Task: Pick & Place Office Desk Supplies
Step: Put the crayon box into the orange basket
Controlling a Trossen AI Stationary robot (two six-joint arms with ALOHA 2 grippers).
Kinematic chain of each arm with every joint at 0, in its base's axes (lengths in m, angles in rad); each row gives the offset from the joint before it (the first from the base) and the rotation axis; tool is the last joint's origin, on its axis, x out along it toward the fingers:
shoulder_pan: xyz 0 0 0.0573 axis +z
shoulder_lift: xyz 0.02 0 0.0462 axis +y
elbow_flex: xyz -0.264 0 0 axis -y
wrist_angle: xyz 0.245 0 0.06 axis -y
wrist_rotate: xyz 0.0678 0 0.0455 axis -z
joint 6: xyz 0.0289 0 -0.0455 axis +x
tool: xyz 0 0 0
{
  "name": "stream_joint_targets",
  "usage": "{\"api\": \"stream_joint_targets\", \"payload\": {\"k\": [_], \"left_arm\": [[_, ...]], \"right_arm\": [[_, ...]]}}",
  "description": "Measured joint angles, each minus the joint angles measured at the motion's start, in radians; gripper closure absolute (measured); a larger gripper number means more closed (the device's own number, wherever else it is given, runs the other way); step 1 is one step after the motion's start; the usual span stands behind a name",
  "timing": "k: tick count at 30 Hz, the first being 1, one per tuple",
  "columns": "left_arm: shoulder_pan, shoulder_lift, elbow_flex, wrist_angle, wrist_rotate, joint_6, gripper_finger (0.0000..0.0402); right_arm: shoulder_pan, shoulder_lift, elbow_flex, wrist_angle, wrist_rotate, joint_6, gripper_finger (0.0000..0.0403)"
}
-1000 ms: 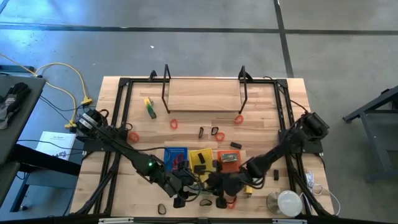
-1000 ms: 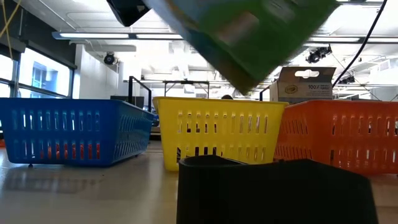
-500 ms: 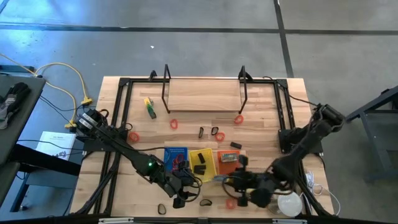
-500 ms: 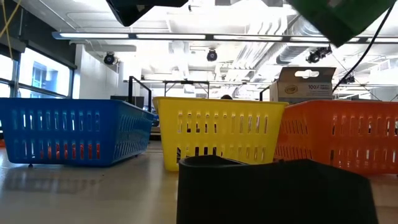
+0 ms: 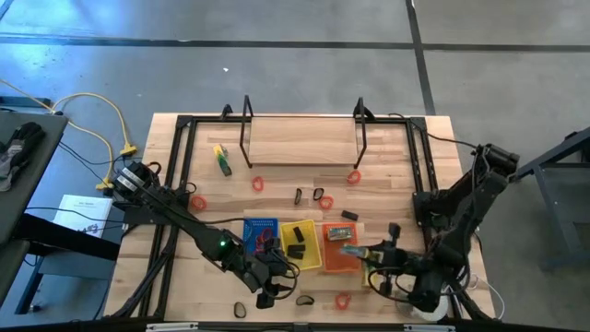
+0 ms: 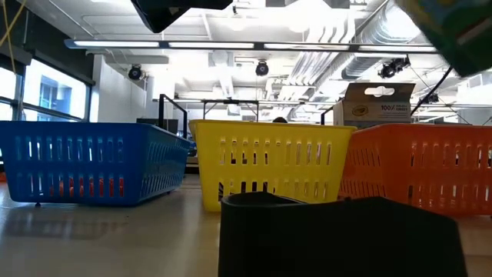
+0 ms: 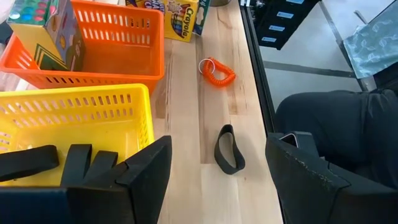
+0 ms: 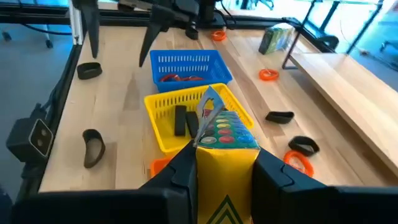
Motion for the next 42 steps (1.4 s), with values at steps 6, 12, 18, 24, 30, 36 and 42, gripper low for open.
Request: {"api": "stream_joint_targets", "payload": {"k": [6,12,18,24,30,36,42], "left_arm": [[0.015,0.0,0.0,0.0,0.0,0.0,0.0149],[0.023,0.0,0.0,0.0,0.0,0.0,0.0149],[0.022,0.0,0.0,-0.005,0.0,0.0,0.0149],[0.021,0.0,0.0,-0.004,0.0,0.0,0.0149],[0.021,0.0,0.0,0.0,0.0,0.0,0.0149],[0.04,0.0,0.0,0.001,0.0,0.0,0.0149],[0.057,0.0,0.0,0.006,-0.001,0.0,0.0149]], "right_arm": [[-0.099,-0.01,-0.169,0.445,-0.113,-0.29,0.0321],[-0.225,-0.01,-0.292,0.769,-0.315,-0.426,0.0325],[-0.262,-0.01,-0.432,1.011,-0.32,-0.473,0.032],[-0.245,-0.01,-0.571,1.287,-0.316,-0.569,0.0326],[-0.248,-0.01,-0.638,1.342,-0.316,-0.566,0.0313],[-0.248,-0.001,-0.664,1.422,-0.324,-0.598,0.0317],[-0.261,-0.001,-0.673,1.404,-0.325,-0.589,0.0309]]}}
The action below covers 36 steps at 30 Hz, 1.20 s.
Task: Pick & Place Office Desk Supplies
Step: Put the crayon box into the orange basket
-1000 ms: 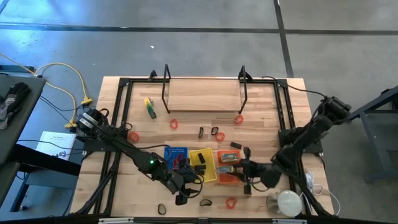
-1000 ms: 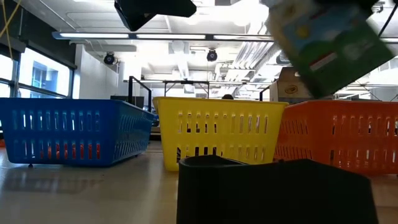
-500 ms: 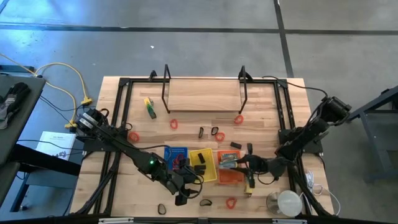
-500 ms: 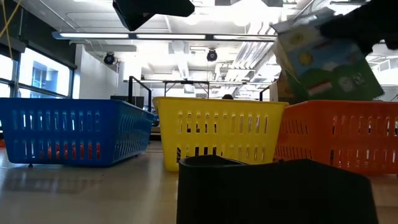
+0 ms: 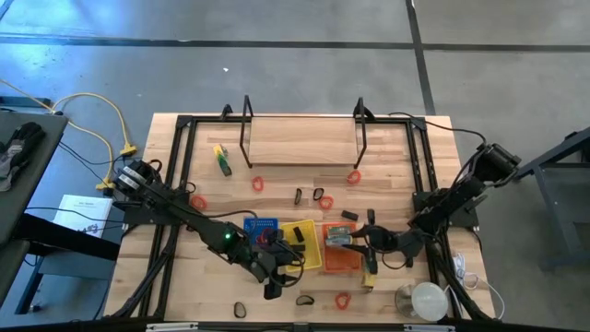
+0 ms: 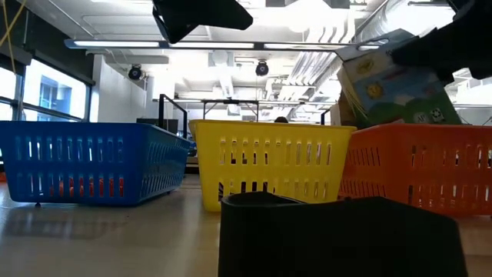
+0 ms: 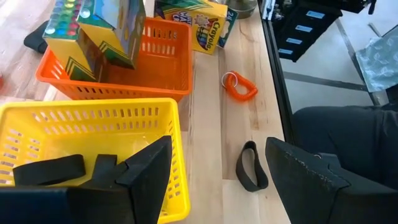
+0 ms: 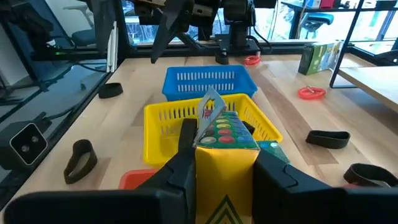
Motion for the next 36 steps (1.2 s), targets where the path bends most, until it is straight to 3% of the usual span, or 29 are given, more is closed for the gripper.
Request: {"api": "stream_joint_targets", "payload": {"k": [14,28,36], "left_arm": [[0.001,0.0,0.0,0.002,0.0,0.0,0.0149],[0.0,0.0,0.0,0.002,0.0,0.0,0.0149],[0.0,0.001,0.0,0.002,0.0,0.0,0.0149]], "right_arm": [[-0.089,0.015,0.0,-0.019,-0.069,0.048,0.0295],[-0.096,0.086,0.002,0.024,-0.041,0.037,0.024],[-0.066,0.086,0.002,0.083,0.02,-0.076,0.0222]]}}
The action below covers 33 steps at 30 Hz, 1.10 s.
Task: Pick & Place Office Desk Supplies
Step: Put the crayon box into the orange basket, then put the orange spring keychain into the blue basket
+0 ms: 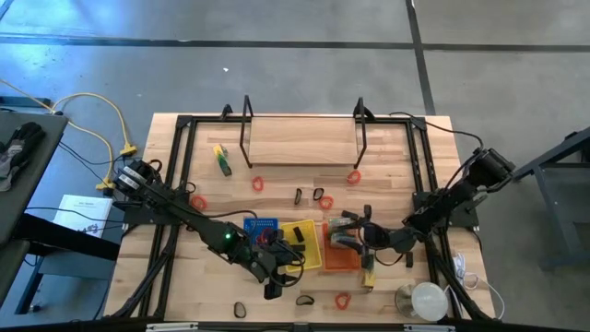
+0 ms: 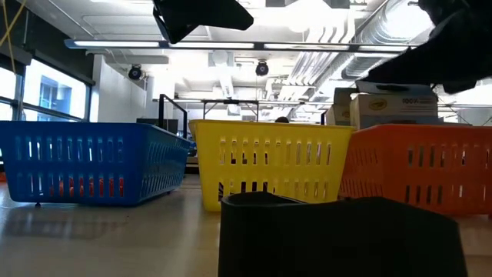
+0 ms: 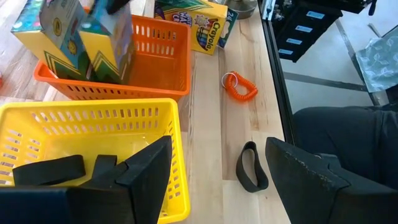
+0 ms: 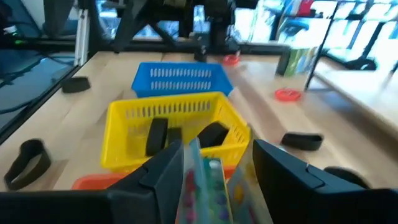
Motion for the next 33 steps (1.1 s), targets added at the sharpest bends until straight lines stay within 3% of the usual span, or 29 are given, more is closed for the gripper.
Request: {"api": "stream_joint_targets", "payload": {"k": [7,15,23,26,29,33], "left_arm": [[0.0,0.0,0.0,0.0,0.0,0.0,0.0149],[0.0,0.0,0.0,0.0,0.031,-0.011,0.0149],[-0.004,0.0,0.0,0.0,0.031,-0.009,0.0149],[-0.007,0.0,0.0,0.002,0.031,-0.011,0.0149],[-0.013,0.0,0.0,0.017,0.031,-0.012,0.0149],[-0.033,0.0,0.0,0.025,0.03,-0.01,0.0149]], "right_arm": [[0.044,0.0,0.0,0.119,0.071,-0.157,0.0226],[0.107,0.0,0.0,0.339,0.06,-0.309,0.0227],[0.218,0.0,0.096,0.344,0.035,-0.451,0.0227],[0.262,-0.001,0.233,0.183,-0.038,-0.506,0.0227],[0.304,0.0,0.412,-0.142,-0.036,-0.526,0.0227],[0.322,0.025,0.617,-0.508,-0.031,-0.371,0.0227]]}}
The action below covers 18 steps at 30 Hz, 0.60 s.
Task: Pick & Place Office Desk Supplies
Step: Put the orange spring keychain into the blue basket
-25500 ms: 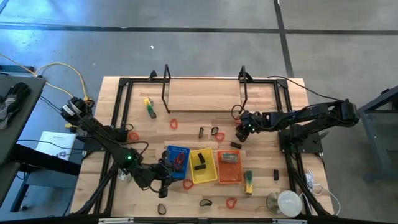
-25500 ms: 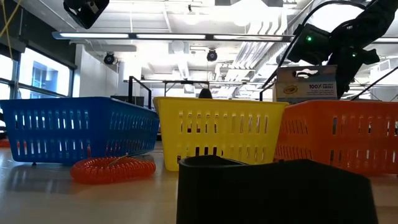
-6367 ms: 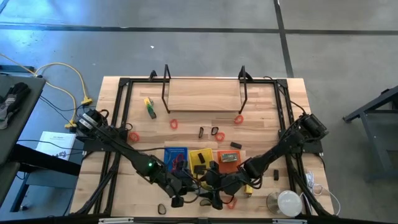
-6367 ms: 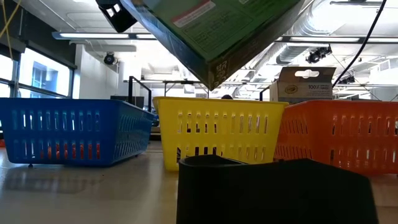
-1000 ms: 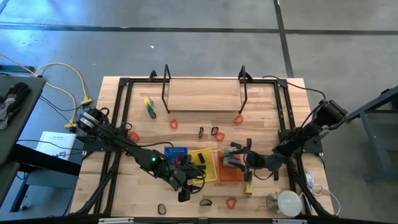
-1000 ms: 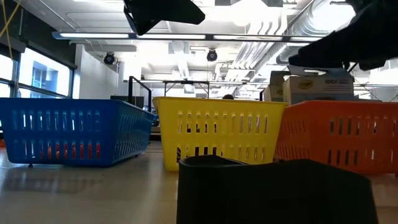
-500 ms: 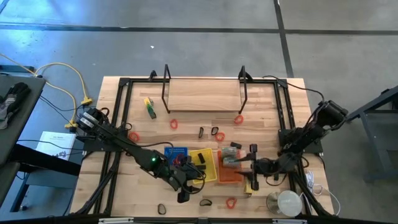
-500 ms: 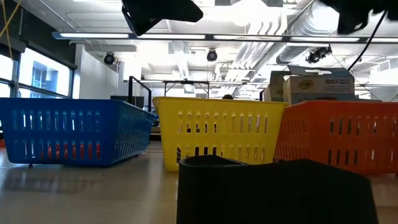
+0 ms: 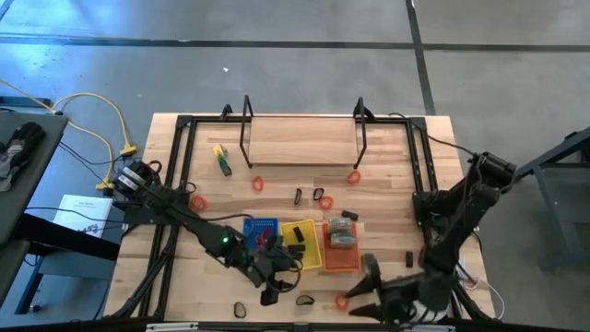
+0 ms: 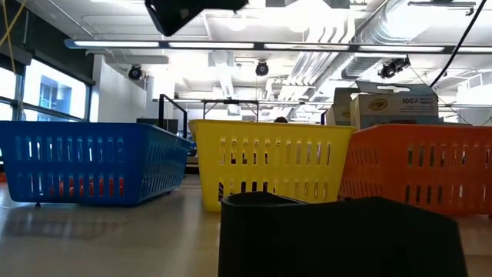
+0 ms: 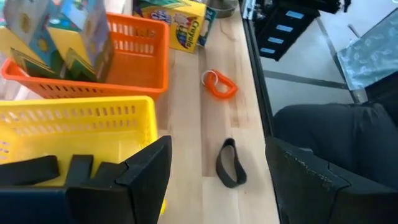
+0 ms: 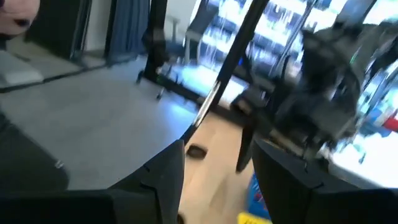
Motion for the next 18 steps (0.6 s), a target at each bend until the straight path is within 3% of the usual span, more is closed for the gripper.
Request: {"api": "stream_joint_targets", "payload": {"k": [3,7,13,18], "left_arm": [[-0.018,0.0,0.0,-0.001,0.0,0.002,0.0149],[-0.036,0.0,0.0,-0.001,-0.005,0.002,0.0149],[-0.044,0.0,0.0,-0.003,-0.009,0.003,0.0149],[-0.044,0.0,0.0,-0.003,-0.009,0.003,0.0149]], "right_arm": [[0.017,0.032,0.083,-0.184,-0.025,0.125,0.0227],[0.029,0.093,0.132,-0.291,-0.149,0.251,0.0227],[0.041,0.221,0.196,-0.301,-0.191,0.249,0.0227],[0.032,0.313,0.293,-0.524,-0.227,0.309,0.0227]]}}
